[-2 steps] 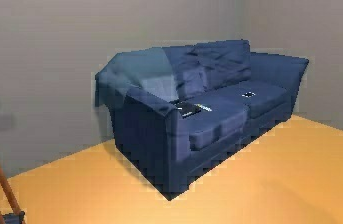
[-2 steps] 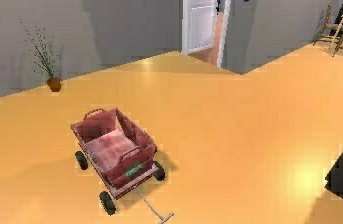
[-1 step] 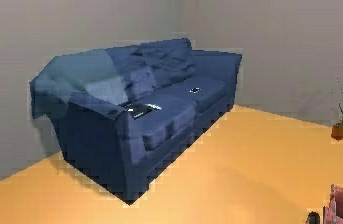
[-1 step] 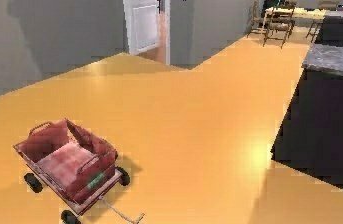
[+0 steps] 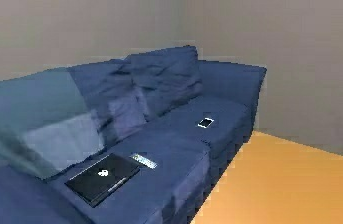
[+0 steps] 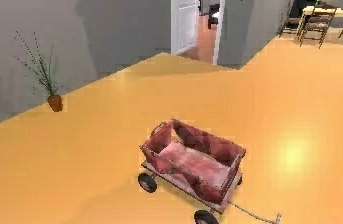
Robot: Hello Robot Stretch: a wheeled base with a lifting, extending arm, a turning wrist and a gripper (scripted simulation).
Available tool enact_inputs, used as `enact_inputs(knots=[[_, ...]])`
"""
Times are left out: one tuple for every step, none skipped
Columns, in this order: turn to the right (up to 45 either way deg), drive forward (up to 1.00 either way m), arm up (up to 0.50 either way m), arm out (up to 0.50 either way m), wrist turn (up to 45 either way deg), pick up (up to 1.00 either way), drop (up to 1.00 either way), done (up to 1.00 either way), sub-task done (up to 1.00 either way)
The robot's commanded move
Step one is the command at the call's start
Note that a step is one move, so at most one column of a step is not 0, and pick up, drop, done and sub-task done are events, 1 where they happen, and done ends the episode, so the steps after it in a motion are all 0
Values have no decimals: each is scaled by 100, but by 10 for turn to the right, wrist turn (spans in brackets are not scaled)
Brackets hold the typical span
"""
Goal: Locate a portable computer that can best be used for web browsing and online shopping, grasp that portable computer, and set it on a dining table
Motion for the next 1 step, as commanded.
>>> enact_inputs(knots=[[-450, 0, 0, 0, 0, 0, 0, 0, 0]])
